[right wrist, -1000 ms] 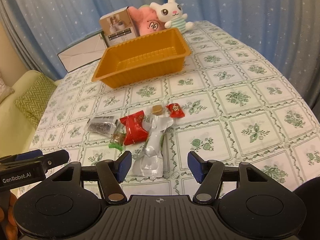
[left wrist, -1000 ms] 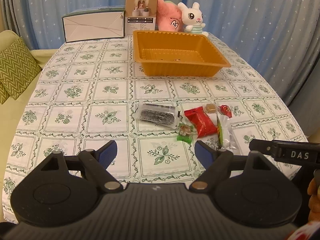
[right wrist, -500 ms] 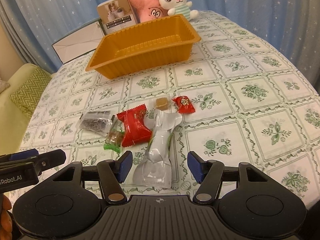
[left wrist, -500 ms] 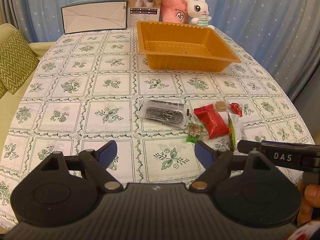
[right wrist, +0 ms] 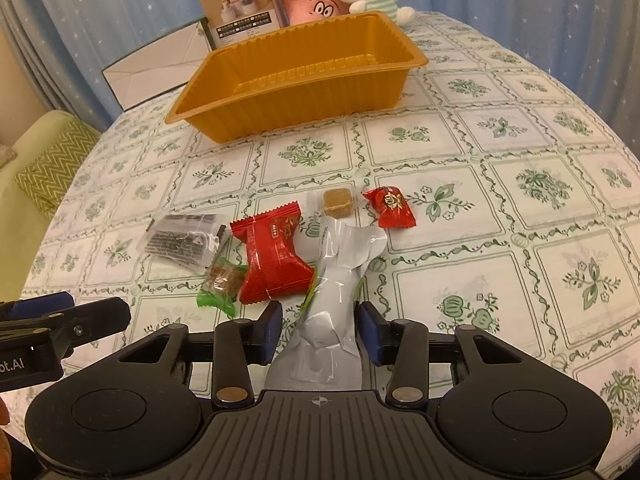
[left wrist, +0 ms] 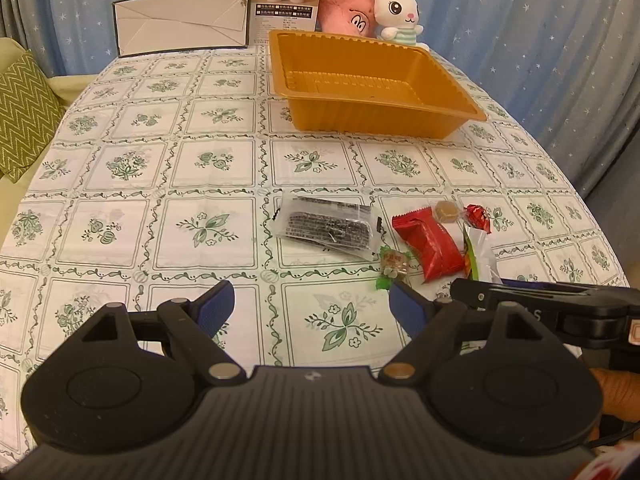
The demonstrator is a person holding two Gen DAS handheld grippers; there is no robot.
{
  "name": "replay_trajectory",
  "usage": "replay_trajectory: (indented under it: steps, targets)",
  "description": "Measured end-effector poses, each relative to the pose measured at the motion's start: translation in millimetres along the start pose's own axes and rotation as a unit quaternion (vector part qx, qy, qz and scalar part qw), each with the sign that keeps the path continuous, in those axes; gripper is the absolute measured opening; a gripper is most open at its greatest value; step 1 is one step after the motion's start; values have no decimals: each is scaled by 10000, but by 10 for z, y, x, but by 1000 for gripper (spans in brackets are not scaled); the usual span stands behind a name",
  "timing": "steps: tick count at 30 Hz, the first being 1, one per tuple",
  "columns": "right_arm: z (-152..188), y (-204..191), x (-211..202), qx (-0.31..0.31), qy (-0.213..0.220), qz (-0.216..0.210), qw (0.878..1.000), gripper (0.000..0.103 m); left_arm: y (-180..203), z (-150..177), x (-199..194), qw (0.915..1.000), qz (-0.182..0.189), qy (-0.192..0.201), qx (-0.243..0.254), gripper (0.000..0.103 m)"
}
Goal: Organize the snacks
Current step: 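Grasp the silver-wrapped packet with the right tool while the left tool grasps the green-wrapped candy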
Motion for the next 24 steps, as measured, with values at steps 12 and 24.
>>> replay_trajectory:
  steps: [12, 24]
  targets:
    - [-5, 10, -14, -515, 111, 199, 9984, 29, 128, 2, 161, 9996, 166, -137, 181, 74]
    - [-58, 342, -247, -247, 383, 340, 9984, 29, 489, -81, 451, 9967, 445, -99, 679, 41]
Point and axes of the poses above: each gripper's, at about its wrist camera, not at the fingertips, and x roughly the way its jaws point, y to its right, z to its underside, the point moved 1 cm from there along x, roughly the way its jaws point, and after that the axes turned 7 degrees about x, right-handed, at the moved point
